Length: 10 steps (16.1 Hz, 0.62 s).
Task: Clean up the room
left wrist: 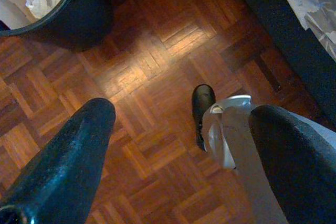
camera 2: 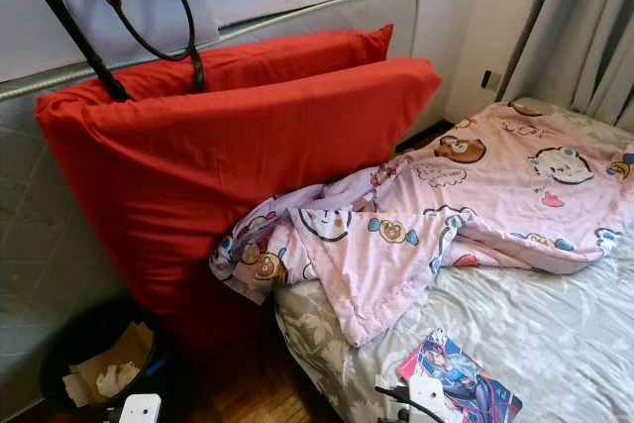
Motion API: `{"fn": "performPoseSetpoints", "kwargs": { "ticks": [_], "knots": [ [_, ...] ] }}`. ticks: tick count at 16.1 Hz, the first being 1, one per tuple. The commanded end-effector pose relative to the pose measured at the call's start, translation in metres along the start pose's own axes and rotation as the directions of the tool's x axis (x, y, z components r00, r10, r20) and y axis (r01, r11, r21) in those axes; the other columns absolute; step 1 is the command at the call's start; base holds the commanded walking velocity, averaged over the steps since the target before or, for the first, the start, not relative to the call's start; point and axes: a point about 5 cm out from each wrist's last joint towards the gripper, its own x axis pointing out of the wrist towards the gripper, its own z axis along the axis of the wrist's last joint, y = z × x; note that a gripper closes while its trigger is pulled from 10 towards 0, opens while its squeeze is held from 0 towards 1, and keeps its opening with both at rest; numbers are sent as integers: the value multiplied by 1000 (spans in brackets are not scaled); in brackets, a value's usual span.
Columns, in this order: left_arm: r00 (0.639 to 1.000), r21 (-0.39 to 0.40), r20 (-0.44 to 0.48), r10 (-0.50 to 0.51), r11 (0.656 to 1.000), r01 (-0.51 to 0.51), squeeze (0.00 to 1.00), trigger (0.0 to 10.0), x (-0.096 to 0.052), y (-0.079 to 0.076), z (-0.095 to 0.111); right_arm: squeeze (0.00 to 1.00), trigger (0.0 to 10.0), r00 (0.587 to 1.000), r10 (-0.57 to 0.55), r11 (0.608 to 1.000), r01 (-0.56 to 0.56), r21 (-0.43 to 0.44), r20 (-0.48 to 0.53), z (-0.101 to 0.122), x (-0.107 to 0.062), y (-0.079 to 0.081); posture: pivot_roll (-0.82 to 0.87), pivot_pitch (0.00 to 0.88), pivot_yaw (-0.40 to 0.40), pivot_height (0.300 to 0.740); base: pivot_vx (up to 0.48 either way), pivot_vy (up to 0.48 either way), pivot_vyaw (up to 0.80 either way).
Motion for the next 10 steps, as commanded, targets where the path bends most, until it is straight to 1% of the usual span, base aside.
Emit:
{"fn": "performPoseSetpoints", "kwargs": {
  "ticks": [1,3,5,6,10],
  "knots": [
    [1000,3,2,-4,1000,4,0,10000,1,0,2,0,10000,1000,4,1000,-4,9,5,4,1,1,29,0,24,740,0,0,0],
    [1000,6,5,-3,1000,3,0,10000,1,1,4,0,10000,1000,3,1000,-3,-4,-7,5,2,1,33,0,28,740,0,0,0],
    [1000,-2,10,5,1000,-5,0,10000,1,4,5,0,10000,1000,-2,1000,2,3,1,7,2,0,44,0,19,740,0,403,0],
    [1000,-4,9,13,1000,-13,0,10000,0,10,4,0,10000,1000,-14,1000,14,8,4,8,2,-2,43,0,26,740,0,416,0],
    [1000,-12,12,24,1000,-24,0,10000,-1,15,5,0,10000,1000,-15,1000,15,5,8,10,2,-2,51,0,22,740,0,429,0]
  ]
}}
